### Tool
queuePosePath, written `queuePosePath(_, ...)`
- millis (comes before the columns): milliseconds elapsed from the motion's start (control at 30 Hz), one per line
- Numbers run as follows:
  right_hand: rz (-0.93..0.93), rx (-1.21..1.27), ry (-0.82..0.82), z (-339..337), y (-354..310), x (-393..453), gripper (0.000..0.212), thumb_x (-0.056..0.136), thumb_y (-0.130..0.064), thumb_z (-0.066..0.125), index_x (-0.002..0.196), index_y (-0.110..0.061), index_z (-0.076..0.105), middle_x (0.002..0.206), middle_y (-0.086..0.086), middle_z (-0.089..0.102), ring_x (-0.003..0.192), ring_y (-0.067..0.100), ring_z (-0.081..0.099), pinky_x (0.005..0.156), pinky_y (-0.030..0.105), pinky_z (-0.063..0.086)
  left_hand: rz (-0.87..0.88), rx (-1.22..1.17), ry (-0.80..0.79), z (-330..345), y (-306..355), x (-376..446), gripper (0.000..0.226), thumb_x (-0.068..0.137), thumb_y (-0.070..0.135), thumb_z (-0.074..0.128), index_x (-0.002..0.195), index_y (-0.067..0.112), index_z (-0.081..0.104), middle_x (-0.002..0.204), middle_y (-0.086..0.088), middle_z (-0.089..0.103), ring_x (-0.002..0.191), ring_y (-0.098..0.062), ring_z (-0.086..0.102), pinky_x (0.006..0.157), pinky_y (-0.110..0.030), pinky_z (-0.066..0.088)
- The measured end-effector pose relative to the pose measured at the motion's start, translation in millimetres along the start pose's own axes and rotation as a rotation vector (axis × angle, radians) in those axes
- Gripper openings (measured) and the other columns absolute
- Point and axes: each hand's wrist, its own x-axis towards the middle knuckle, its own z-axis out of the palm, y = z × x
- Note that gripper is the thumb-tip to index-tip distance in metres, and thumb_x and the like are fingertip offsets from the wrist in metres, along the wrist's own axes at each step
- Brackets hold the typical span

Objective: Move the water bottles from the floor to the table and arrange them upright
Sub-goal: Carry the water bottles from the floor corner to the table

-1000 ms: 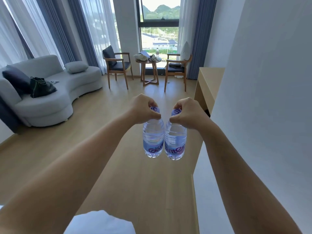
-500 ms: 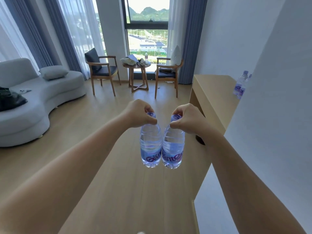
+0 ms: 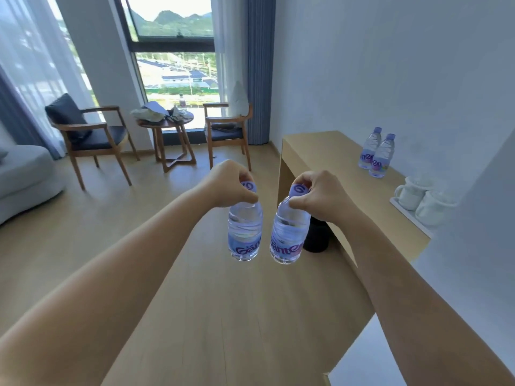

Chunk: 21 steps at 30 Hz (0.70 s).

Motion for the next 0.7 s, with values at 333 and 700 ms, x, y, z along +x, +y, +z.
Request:
queuePosePath(333, 0.153, 0.029, 0.087, 2, 62, 115, 0.015, 0.067, -0.01, 0.07, 0.081, -0.009, 0.067, 0.066, -0.001, 0.058, 0.055, 0.006, 0.048, 0.047, 0.012, 0.037, 0.078, -0.017, -0.147, 38, -25, 154, 0.015, 0.067, 0.023, 0.077, 0.073, 0.017, 0.065, 0.067, 0.006, 0.056, 0.061, -0.007, 0.05, 0.052, -0.017, 0.04)
queuePosePath(700, 0.293, -0.049, 0.155, -43, 139, 210, 0.019, 0.069, -0.01, 0.069, 0.087, -0.004, 0.065, 0.072, 0.004, 0.059, 0.064, 0.014, 0.05, 0.055, 0.022, 0.04, 0.272, 0.047, -0.251, 76, 15, 329, 0.016, 0.063, 0.024, 0.077, 0.069, 0.02, 0.063, 0.064, 0.008, 0.054, 0.056, -0.005, 0.046, 0.05, -0.02, 0.038)
